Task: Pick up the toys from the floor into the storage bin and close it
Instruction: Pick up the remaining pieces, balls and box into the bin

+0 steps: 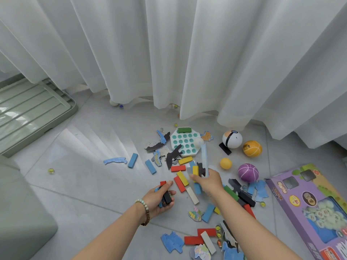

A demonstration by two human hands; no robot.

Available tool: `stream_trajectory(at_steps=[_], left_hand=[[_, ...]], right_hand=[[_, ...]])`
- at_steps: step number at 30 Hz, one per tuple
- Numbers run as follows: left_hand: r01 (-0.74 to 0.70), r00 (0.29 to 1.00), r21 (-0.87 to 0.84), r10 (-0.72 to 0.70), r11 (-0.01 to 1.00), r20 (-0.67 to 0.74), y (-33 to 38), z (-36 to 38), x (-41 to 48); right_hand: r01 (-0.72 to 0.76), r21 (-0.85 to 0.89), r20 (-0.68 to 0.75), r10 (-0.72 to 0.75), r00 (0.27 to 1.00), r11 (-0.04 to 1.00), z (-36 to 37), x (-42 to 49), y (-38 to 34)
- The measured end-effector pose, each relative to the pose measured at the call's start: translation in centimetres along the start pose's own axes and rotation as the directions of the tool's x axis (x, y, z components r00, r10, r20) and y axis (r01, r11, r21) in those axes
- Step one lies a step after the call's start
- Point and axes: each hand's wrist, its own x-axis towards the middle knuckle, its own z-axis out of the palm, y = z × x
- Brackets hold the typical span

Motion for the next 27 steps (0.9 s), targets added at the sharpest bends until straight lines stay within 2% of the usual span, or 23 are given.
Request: stream_trajectory(at_steps=[3, 9, 13, 22, 25, 27], left_hand=[[0.007, 1.0, -0.005, -0.007, 1.0, 0.013, 0.1, 0.1, -0.1], [0.036, 0.998, 0.012, -0.037, 0.999, 0.047, -0.2, 0.1, -0.1], [-0.003, 0.996, 0.045, -0.001, 0.999, 0.085, -0.2, 1.2, -0.2], [-0.021, 0.997, 0.064, 0.017, 0.998, 0.071, 0.8, 1.9, -0.8], [-0.052, 0.997, 0.082, 0.047, 0.995, 0.065, 1.9, 2.2, -1.7], [-0.082, 0.994, 0.096, 0.075, 0.992, 0.074, 3.1, 2.3, -3.0]], right_hand=[[-0.036, 0.016, 0.117, 0.034, 0.993, 0.999, 1.1, 0.0, -0.4], [-0.136, 0.062, 0.198, 0.121, 0.973, 0.989, 2.1, 0.2, 0.1], [-0.104, 0.082, 0.169, 0.089, 0.982, 0.991, 2.5, 0.1, 0.8], [-0.156, 0.257, 0.269, 0.085, 0.959, 0.954, 2.2, -0.5, 0.5], [-0.163, 0.351, 0.247, 0.077, 0.966, 0.922, 2.1, -0.9, -0.5], [-0.116, 0.362, 0.213, 0.039, 0.976, 0.925, 1.9, -1.5, -2.0]])
